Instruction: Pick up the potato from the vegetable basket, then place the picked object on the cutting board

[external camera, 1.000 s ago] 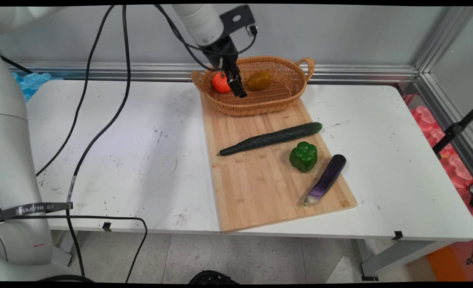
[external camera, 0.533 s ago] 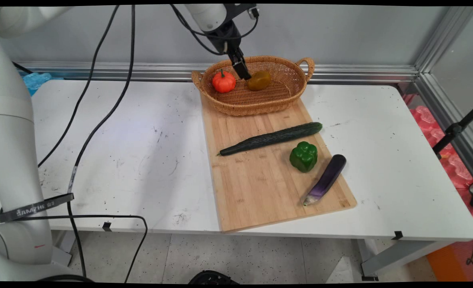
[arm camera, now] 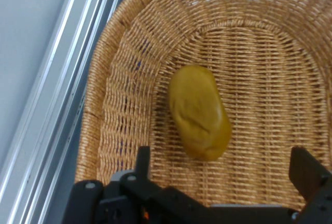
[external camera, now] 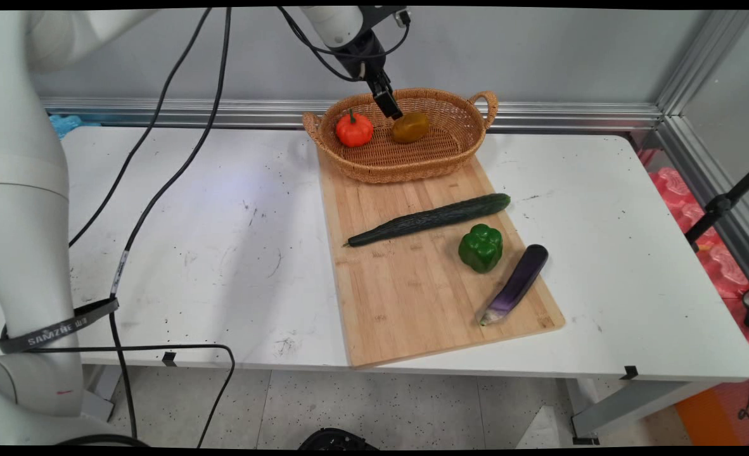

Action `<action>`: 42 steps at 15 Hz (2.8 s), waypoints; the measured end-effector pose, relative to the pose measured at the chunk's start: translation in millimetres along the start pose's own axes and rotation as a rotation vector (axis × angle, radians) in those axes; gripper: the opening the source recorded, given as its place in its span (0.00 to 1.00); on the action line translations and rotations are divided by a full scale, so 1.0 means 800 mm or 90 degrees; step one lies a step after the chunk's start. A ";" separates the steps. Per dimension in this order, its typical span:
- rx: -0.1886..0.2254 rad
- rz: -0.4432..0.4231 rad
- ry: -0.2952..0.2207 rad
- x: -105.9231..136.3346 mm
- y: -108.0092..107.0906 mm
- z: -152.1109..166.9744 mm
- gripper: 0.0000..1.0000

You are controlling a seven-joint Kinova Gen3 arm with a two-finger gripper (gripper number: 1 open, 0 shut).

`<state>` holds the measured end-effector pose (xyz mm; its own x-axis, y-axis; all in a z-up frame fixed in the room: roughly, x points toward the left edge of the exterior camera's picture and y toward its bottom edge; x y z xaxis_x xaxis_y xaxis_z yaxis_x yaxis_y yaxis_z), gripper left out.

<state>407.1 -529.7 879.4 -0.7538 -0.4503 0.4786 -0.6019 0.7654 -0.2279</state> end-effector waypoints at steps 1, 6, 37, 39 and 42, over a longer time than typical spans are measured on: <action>-0.002 -0.002 0.003 -0.002 -0.005 0.007 1.00; -0.010 -0.031 0.019 -0.012 -0.022 0.037 1.00; -0.032 -0.039 0.070 -0.013 -0.015 0.136 0.00; -0.029 -0.040 0.072 -0.009 -0.012 0.131 0.00; -0.020 -0.038 0.074 0.004 -0.005 0.117 0.00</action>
<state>382.3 -577.5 802.3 -0.6802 -0.4406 0.5858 -0.6347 0.7538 -0.1701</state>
